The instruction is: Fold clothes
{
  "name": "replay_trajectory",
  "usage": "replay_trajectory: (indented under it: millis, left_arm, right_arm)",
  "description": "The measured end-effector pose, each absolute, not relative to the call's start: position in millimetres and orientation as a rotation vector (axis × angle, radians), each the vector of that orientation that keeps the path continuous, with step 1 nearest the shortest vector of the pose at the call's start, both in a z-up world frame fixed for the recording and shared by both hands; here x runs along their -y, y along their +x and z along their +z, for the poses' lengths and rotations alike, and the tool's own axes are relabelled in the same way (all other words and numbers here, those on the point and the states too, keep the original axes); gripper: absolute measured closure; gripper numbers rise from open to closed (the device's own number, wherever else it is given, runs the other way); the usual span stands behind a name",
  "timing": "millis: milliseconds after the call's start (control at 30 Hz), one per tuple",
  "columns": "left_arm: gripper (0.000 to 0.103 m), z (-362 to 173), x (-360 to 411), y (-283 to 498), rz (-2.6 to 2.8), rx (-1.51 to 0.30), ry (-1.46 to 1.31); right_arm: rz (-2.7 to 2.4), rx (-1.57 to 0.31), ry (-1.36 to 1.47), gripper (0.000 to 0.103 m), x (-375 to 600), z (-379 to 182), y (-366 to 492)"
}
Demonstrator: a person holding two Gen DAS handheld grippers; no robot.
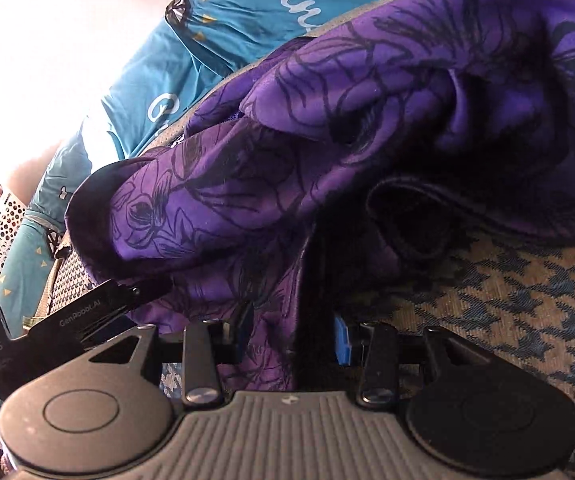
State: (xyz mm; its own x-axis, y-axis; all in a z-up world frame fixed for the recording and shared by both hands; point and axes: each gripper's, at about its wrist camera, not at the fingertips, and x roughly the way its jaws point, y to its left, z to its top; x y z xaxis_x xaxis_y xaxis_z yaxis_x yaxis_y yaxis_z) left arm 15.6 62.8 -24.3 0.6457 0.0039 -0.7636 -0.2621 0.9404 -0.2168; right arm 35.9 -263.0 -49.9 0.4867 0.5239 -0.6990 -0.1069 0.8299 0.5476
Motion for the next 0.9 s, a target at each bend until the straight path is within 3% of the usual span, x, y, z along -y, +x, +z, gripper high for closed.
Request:
replay_trajectory:
  millis: [67,100,133,200,500,900]
  left_arm:
    - [0.007,-23,-61,15,0.167,-0.837,-0.309]
    - [0.011,-23,-61,14,0.173,-0.827,-0.302]
    - [0.018,-22,-62,14,0.178,-0.825,-0.301]
    - [0.023,-20,-64,13,0.188,-0.819,-0.299]
    - [0.024,-5,-104,0,0.416,-0.766,-0.317]
    - [0.015,10,-118,-49,0.34,-0.728,-0.328]
  right_arm:
    - [0.397,-0.98,0.443,0.07,258,-50,35]
    - [0.407,-0.981,0.423,0.086,254,-50,34]
    - [0.424,-0.983,0.413,0.094,251,-49,33]
    - [0.46,-0.984,0.4,0.094,246,-48,30]
    - [0.778,-0.946,0.337,0.094,211,-34,1]
    - [1.026,-0.89,0.233,0.094,166,-30,-57]
